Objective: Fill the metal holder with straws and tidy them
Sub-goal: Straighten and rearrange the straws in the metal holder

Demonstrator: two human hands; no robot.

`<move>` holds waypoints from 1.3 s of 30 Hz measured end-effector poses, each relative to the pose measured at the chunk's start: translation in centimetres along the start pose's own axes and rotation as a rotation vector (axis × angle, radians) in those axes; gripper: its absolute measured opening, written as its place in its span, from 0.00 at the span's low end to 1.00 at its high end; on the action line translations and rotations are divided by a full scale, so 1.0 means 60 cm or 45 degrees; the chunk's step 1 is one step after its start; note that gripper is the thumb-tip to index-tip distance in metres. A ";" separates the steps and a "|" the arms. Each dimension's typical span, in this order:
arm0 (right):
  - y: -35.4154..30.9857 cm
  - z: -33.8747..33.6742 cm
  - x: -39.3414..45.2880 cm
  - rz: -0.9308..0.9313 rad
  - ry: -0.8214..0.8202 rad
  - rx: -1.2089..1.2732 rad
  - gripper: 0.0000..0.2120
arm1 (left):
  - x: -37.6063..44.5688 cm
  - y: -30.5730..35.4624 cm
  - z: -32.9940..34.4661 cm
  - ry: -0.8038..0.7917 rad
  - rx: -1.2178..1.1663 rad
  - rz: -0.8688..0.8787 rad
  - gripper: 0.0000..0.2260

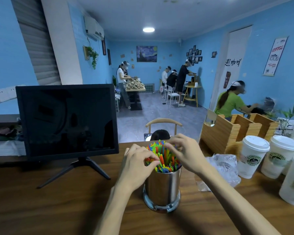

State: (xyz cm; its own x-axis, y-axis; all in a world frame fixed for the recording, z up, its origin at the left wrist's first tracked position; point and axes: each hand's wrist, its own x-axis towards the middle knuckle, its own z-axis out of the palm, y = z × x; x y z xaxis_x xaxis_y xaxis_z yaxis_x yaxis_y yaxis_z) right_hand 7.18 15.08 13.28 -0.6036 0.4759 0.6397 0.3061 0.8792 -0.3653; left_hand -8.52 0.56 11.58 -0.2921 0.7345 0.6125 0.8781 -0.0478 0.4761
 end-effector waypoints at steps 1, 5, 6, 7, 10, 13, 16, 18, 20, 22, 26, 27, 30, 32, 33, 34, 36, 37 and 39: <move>0.004 0.003 -0.001 0.025 -0.107 -0.052 0.14 | -0.001 0.000 0.001 0.001 -0.009 -0.001 0.03; 0.004 -0.005 -0.004 0.093 -0.206 -0.026 0.17 | -0.005 0.004 -0.001 0.034 -0.067 0.004 0.02; 0.001 -0.009 -0.004 0.106 -0.216 0.003 0.18 | -0.008 0.003 -0.003 0.038 -0.084 -0.005 0.04; 0.000 -0.011 -0.004 0.116 -0.233 0.031 0.18 | -0.011 0.001 -0.003 0.032 -0.096 -0.028 0.06; -0.002 -0.015 -0.006 0.122 -0.265 0.058 0.18 | -0.019 -0.009 -0.003 0.045 -0.108 -0.134 0.10; -0.004 -0.016 -0.007 0.123 -0.250 0.067 0.17 | -0.021 -0.006 -0.007 0.094 -0.140 -0.214 0.09; -0.012 -0.015 -0.006 0.114 -0.215 0.092 0.17 | -0.016 0.010 -0.026 0.203 -0.276 -0.266 0.07; -0.020 -0.017 -0.007 0.114 -0.197 0.118 0.17 | -0.011 0.023 -0.046 0.359 -0.467 -0.273 0.09; -0.033 -0.019 -0.009 0.111 -0.184 0.157 0.19 | 0.000 0.037 -0.069 0.590 -0.679 -0.274 0.10; -0.048 -0.023 -0.012 0.092 -0.196 0.217 0.21 | 0.015 0.052 -0.091 0.817 -0.917 -0.316 0.11; -0.079 -0.036 -0.016 0.097 -0.239 0.508 0.15 | 0.038 0.067 -0.110 0.995 -1.200 -0.441 0.08; -0.083 -0.040 -0.013 0.108 -0.226 0.596 0.13 | 0.039 0.066 -0.108 0.986 -1.227 -0.456 0.07; -0.084 -0.058 -0.001 0.243 -0.098 0.967 0.07 | 0.037 0.052 -0.099 0.903 -1.219 -0.475 0.06; -0.080 -0.072 0.005 0.423 0.004 1.259 0.04 | 0.032 0.039 -0.091 0.810 -1.188 -0.490 0.05; -0.078 -0.078 0.008 0.499 0.047 1.377 0.06 | 0.028 0.034 -0.088 0.747 -1.158 -0.483 0.05; -0.075 -0.082 0.011 0.547 0.095 1.454 0.07 | 0.025 0.030 -0.084 0.667 -1.123 -0.466 0.06; -0.072 -0.088 0.016 0.576 0.211 1.551 0.08 | 0.018 0.023 -0.078 0.437 -1.048 -0.403 0.07; -0.073 -0.089 0.020 0.572 0.264 1.584 0.08 | 0.015 0.020 -0.073 0.291 -1.006 -0.365 0.07; -0.071 -0.088 0.028 0.537 0.343 1.562 0.07 | 0.007 0.018 -0.060 0.016 -0.907 -0.302 0.07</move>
State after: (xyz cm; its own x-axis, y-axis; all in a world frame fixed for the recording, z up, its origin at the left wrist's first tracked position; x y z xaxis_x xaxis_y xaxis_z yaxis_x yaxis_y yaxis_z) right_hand 8.77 12.26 19.47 -0.4192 0.8205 0.3886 -0.5128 0.1393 -0.8472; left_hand -9.07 -1.63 14.61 -0.4514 0.7719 0.4476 0.3340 -0.3189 0.8870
